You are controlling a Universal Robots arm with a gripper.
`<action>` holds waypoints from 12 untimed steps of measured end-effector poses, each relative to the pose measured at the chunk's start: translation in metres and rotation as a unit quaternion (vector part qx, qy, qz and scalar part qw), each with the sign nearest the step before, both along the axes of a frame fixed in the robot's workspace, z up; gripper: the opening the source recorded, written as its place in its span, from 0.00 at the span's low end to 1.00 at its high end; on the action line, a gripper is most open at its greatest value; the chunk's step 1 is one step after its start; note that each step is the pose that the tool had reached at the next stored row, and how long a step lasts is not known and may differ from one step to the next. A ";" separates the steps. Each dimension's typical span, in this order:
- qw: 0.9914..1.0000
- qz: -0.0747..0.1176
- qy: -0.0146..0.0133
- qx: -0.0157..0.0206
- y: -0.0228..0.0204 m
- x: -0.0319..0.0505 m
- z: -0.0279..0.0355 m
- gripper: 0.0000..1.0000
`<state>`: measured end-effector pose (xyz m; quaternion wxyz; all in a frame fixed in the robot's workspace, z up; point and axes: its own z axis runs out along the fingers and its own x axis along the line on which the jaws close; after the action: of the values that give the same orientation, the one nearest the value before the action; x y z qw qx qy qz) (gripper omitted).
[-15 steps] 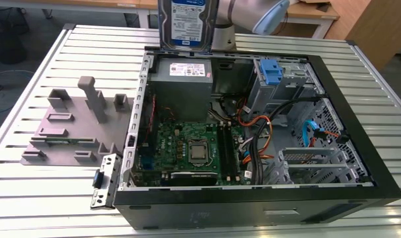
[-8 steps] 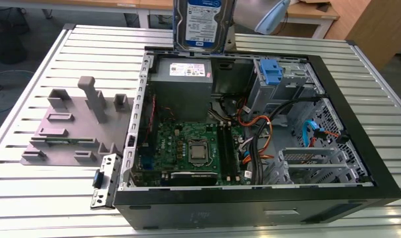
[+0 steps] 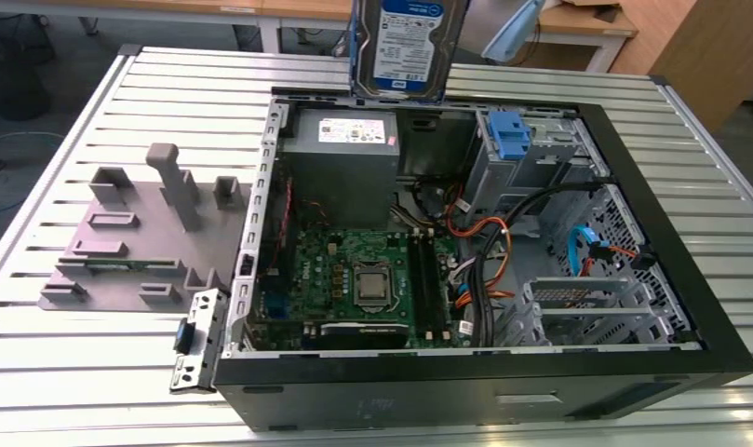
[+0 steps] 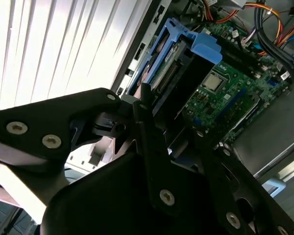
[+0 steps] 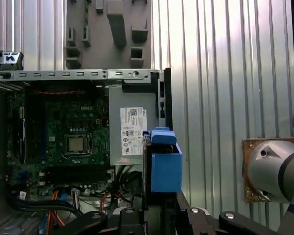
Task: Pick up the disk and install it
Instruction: 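Pick up the disk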
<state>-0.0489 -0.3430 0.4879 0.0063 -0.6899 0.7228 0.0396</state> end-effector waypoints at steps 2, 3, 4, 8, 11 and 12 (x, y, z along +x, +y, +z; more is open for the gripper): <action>1.000 0.000 0.000 0.000 0.0000 0.0062 -0.0003 0.35; 1.000 0.000 0.000 0.000 0.0000 0.0090 -0.0004 0.35; 1.000 0.000 0.000 0.000 0.0000 0.0112 -0.0005 0.35; 1.000 0.000 0.000 0.000 -0.0001 0.0155 -0.0015 0.35; 1.000 0.000 0.000 0.000 -0.0013 0.0162 -0.0018 0.35; 1.000 0.000 0.000 0.000 -0.0022 0.0165 -0.0019 0.35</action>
<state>-0.0323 -0.3452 0.4860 0.0063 -0.6899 0.7228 0.0396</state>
